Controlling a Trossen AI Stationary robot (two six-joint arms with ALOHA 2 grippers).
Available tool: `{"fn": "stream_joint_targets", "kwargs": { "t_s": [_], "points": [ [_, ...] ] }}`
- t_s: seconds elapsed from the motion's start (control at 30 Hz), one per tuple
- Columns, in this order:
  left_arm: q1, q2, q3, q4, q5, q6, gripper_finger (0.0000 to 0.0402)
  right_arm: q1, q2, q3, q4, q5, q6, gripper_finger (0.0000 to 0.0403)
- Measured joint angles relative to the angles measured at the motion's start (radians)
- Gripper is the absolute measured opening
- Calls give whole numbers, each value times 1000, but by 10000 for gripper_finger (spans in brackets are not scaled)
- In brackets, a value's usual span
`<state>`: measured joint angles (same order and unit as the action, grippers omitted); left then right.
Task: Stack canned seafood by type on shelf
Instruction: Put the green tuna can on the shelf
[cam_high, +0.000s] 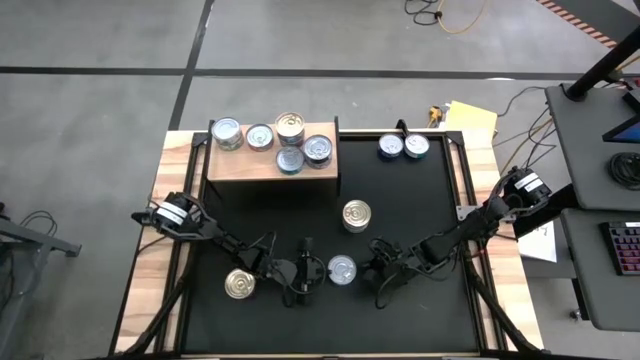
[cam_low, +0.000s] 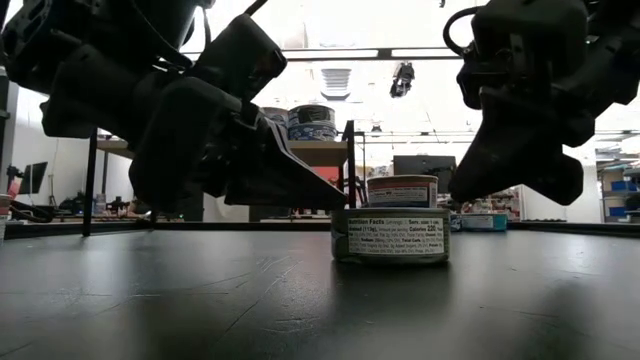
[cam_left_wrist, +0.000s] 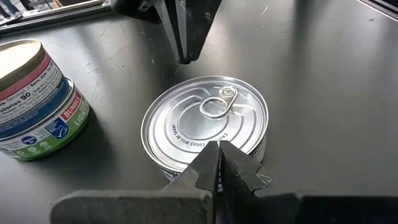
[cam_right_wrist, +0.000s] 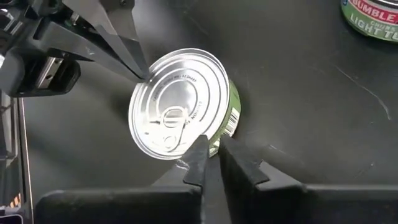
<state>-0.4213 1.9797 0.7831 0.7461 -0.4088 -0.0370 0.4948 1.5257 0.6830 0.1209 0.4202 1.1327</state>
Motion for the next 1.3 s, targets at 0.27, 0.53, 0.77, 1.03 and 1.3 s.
{"fn": "stream_joint_targets", "kwargs": {
  "t_s": [0.27,0.53,0.77,1.03,1.3],
  "points": [
    [0,0,-6,1,0,-17,0,-4,0,0,1,36,20,132],
    [0,0,-9,-1,0,-25,0,-5,0,0,25,36,31,239],
    [-1,0,-10,-3,0,-29,0,-5,1,0,25,36,52,297],
    [-3,0,-11,-4,8,-33,0,-5,2,0,25,36,64,319],
    [-4,0,-13,-4,8,-35,0,-5,2,0,25,50,64,309]
  ]
}}
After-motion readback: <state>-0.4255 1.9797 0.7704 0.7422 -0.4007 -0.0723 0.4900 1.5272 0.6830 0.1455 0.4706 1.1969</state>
